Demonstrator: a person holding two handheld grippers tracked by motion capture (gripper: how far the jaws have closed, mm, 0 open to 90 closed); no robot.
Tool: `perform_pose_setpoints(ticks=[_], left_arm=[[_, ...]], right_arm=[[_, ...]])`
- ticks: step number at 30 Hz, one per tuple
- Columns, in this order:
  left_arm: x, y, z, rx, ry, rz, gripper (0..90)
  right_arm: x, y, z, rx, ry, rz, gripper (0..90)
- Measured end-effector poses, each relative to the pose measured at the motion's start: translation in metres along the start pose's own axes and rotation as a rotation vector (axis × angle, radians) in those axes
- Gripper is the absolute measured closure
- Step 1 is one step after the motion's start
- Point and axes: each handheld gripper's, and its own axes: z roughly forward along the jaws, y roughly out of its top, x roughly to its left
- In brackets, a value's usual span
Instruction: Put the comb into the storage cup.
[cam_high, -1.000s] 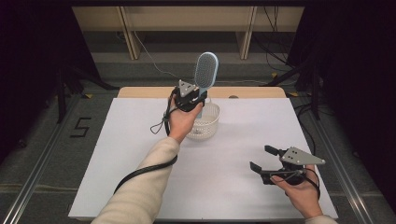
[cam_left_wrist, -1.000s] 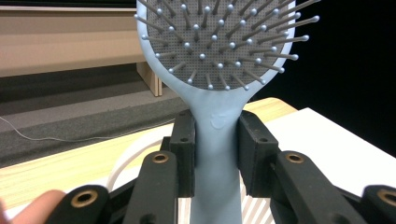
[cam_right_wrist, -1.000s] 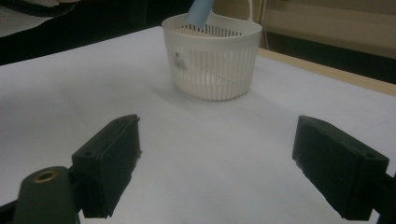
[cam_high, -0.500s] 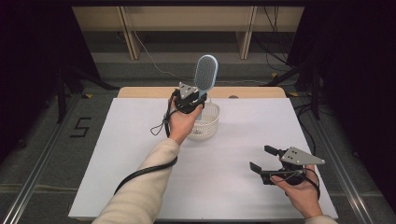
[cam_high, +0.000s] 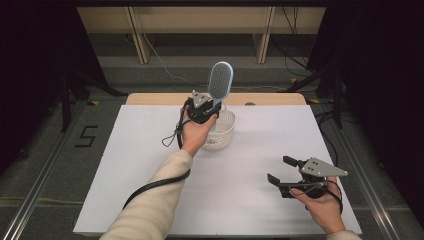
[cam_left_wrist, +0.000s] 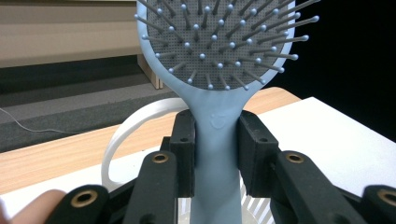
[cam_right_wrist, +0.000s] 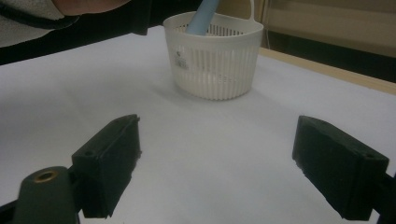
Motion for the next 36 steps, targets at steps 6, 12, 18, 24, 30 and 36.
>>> perform_pose_setpoints(ticks=[6,12,18,24,30,36], left_arm=[[0.001,-0.003,0.001,0.005,0.0,-0.003,69.5],[0.001,-0.005,0.002,0.009,0.003,-0.006,69.5],[0.002,-0.007,0.003,0.014,0.006,-0.008,69.5],[0.003,-0.01,0.004,0.021,0.009,-0.012,69.5],[0.004,-0.012,0.005,0.027,0.012,-0.011,69.5],[0.005,-0.013,0.006,0.033,0.016,-0.014,69.5]], right_arm=[[0.0,0.0,0.0,0.005,0.001,-0.002,15.8],[0.0,0.0,0.0,0.007,0.002,-0.002,15.8],[0.0,0.0,0.0,0.009,0.003,-0.001,15.8],[0.0,0.0,0.0,0.008,0.003,-0.001,15.8],[0.0,0.0,0.0,0.008,0.004,-0.001,15.8],[0.0,0.0,0.0,0.009,0.004,-0.001,15.8]])
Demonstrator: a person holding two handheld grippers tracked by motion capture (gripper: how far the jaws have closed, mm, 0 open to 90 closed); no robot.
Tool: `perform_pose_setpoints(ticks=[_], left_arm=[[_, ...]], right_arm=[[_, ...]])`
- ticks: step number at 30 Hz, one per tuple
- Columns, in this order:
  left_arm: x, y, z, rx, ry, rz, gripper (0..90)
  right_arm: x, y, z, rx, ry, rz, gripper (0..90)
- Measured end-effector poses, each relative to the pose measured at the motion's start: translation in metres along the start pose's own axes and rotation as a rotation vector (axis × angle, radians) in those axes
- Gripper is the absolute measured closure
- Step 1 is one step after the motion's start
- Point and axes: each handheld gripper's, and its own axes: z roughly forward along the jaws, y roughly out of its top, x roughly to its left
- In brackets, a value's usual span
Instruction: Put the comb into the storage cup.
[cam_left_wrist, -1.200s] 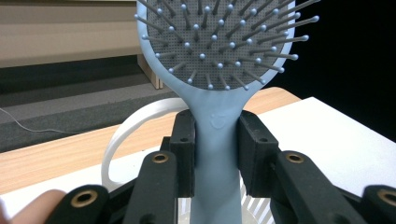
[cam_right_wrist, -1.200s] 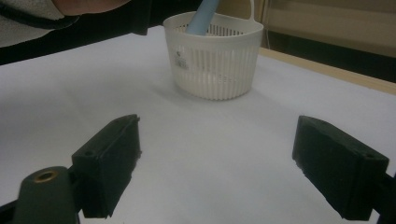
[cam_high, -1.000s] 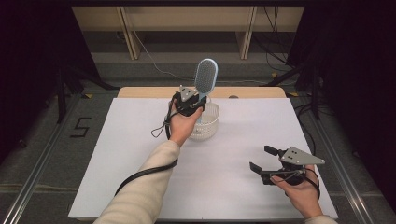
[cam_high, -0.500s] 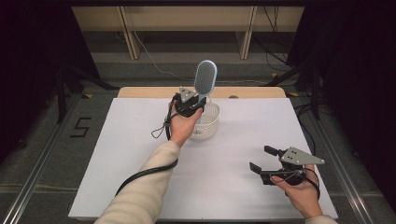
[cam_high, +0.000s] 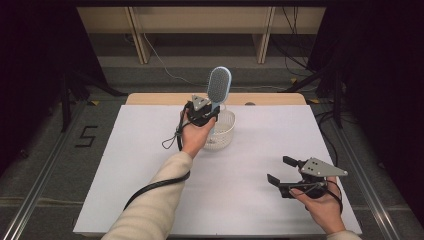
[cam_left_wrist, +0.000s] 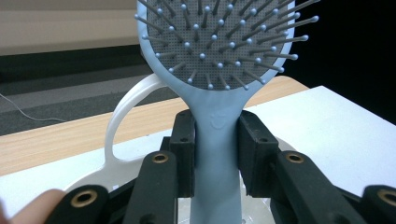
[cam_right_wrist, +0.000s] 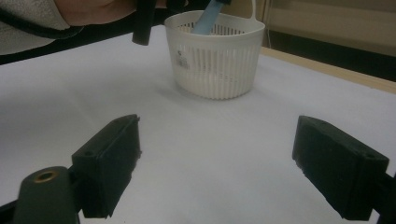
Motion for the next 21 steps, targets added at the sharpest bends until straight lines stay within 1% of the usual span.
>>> perform_pose_setpoints(ticks=[21], left_arm=[[0.0011,-0.0023,0.0012,0.011,0.001,0.007,69.4]], right_arm=[[0.0001,0.0,0.0002,-0.001,0.001,-0.001,15.8]])
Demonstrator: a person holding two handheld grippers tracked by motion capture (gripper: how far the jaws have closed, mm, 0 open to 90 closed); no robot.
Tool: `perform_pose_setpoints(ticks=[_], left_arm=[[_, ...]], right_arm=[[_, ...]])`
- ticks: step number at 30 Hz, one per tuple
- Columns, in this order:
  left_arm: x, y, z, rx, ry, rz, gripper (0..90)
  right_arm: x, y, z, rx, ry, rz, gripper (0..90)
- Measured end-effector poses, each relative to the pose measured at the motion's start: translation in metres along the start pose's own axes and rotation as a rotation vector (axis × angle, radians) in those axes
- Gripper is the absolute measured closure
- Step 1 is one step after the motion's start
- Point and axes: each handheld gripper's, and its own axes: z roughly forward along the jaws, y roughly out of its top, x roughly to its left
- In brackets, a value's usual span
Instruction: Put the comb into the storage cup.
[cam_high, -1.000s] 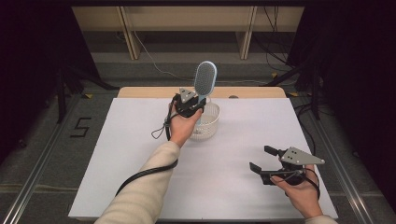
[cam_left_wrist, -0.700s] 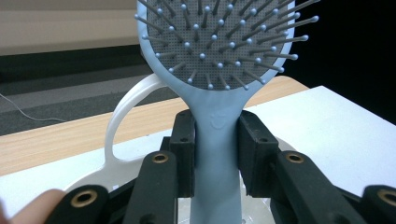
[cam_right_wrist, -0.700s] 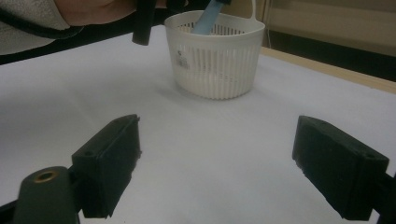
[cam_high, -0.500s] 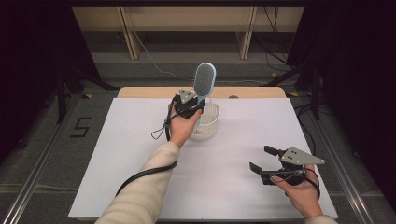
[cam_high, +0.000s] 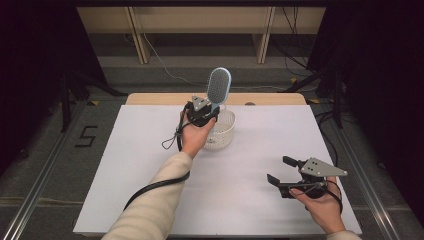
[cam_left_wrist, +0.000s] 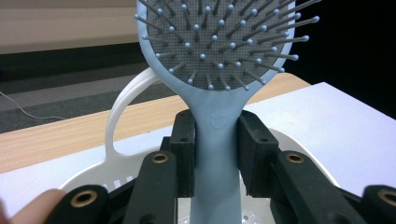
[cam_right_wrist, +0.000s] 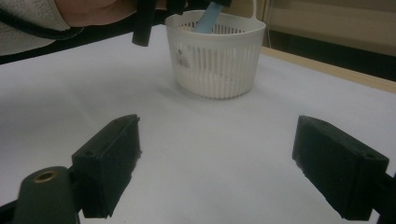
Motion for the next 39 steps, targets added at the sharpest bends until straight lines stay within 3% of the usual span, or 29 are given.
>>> perform_pose_setpoints(ticks=[33,39], left_arm=[[0.0,-0.009,-0.002,0.027,0.003,0.014,68.8],[-0.001,-0.01,-0.003,0.032,-0.014,0.023,59.8]], right_arm=[[0.0,0.0,0.0,0.004,0.002,0.0,15.8],[0.0,0.0,0.0,0.003,0.0,0.0,15.8]])
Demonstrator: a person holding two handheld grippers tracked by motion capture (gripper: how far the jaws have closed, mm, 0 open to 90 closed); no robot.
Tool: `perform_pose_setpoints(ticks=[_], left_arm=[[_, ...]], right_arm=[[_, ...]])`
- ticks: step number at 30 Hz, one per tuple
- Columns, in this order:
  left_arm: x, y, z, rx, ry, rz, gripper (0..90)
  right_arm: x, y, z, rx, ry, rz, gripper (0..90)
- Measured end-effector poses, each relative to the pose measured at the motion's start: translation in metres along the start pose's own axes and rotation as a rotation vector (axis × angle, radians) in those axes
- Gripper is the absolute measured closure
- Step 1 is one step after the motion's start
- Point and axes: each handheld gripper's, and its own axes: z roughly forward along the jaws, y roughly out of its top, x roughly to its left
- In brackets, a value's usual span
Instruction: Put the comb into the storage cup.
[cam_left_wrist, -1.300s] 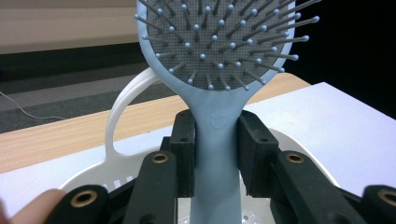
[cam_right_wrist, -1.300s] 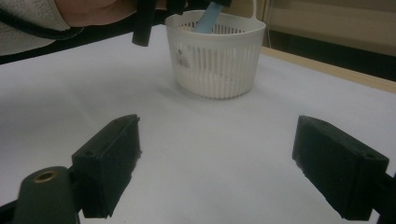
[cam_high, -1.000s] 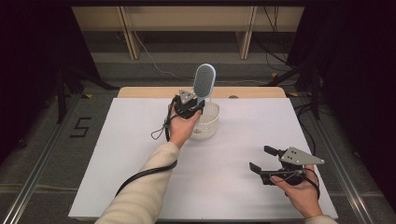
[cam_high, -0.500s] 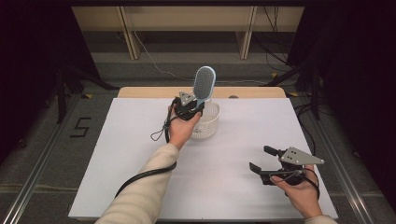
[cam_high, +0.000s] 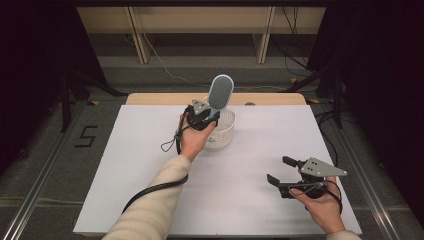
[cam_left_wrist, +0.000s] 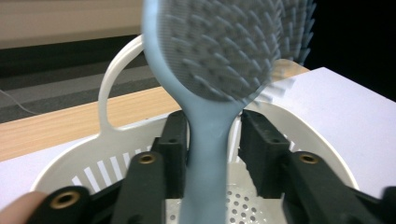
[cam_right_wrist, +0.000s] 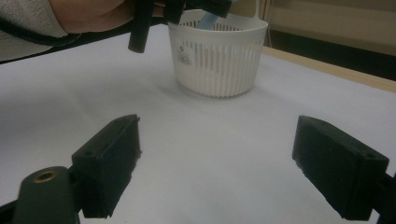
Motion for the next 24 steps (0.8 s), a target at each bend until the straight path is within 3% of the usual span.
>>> perform_pose_setpoints(ticks=[3,6,11,16,24], left_arm=[[-0.003,-0.001,-0.001,-0.004,0.009,0.039,50.7],[-0.006,-0.003,-0.003,0.022,0.008,0.072,38.1],[-0.006,-0.001,-0.009,0.031,-0.007,0.077,23.9],[-0.005,0.006,-0.016,0.041,-0.019,0.117,18.7],[0.0,0.01,-0.03,0.051,-0.048,0.108,15.5]], right_arm=[[0.0,0.0,0.0,0.001,0.001,0.001,15.8],[0.0,0.0,0.0,0.002,0.002,0.0,15.8],[0.0,0.0,0.0,0.002,0.002,-0.002,15.8],[0.001,0.0,0.0,0.006,0.002,-0.004,15.8],[0.001,0.0,0.001,0.008,0.002,-0.002,15.8]])
